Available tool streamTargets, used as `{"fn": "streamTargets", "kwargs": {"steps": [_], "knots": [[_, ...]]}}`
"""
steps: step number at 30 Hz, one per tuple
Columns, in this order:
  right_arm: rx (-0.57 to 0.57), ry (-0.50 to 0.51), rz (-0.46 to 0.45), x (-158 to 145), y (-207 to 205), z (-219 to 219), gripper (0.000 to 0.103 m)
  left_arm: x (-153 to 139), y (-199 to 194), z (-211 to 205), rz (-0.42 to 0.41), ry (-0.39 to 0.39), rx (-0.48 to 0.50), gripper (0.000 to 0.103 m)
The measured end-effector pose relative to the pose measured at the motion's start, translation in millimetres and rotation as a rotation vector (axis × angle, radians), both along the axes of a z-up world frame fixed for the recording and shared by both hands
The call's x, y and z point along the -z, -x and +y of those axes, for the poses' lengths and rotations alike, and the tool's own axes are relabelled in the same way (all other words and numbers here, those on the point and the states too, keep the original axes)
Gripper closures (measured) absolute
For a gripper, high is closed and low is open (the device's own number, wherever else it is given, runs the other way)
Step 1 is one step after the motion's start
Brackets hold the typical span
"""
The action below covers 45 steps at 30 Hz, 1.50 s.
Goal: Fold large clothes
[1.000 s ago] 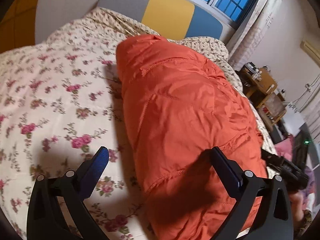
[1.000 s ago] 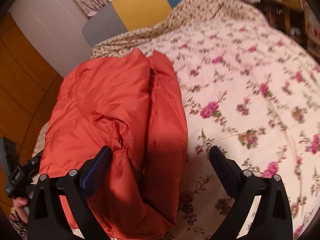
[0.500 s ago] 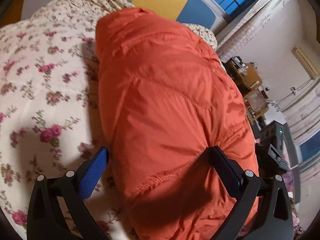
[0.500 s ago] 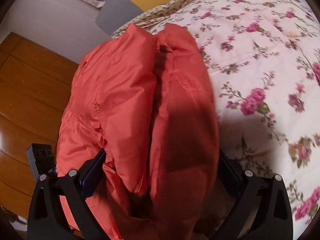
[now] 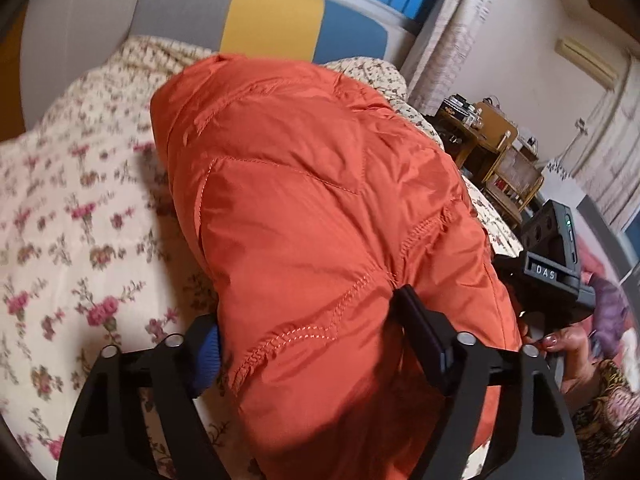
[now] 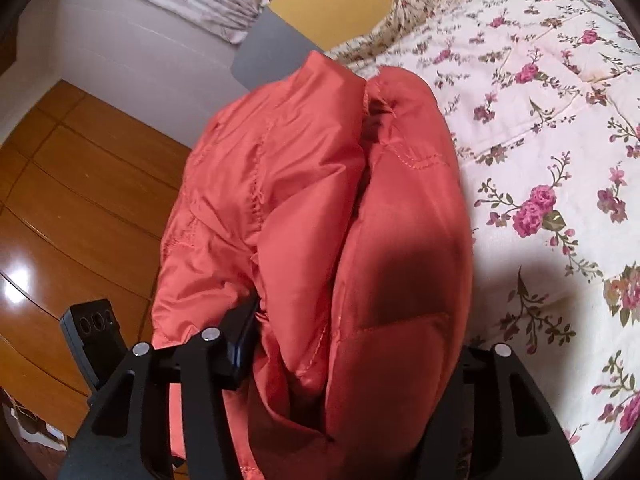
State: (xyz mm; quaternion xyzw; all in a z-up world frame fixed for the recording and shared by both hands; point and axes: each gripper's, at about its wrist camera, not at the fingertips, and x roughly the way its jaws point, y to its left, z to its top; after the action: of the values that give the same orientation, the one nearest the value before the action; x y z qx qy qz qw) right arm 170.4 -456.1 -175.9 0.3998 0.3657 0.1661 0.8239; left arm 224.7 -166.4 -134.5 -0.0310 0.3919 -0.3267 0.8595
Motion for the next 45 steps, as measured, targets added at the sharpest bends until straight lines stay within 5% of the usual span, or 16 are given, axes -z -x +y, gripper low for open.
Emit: {"fn": "streamTargets", "kwargs": {"steps": [8,19,32,45], "knots": [[0.047,-0.06,-0.097,-16,33,0,0.052,-24,8,1,-0.137,-0.004,0.006,0.038],[0.05,-0.077,-0.191,-46,49,27,0.052,-58,24,19,-0.256,0.036,-0.027,0.04],[-0.066,-0.047,-0.245,-67,3,108,0.052,-77,37,90,-0.332,0.048,-0.146,0.04],[-0.219,-0.023,-0.189,-50,-99,220,0.052,-60,22,194,-0.287,0.047,-0.354,0.04]]}}
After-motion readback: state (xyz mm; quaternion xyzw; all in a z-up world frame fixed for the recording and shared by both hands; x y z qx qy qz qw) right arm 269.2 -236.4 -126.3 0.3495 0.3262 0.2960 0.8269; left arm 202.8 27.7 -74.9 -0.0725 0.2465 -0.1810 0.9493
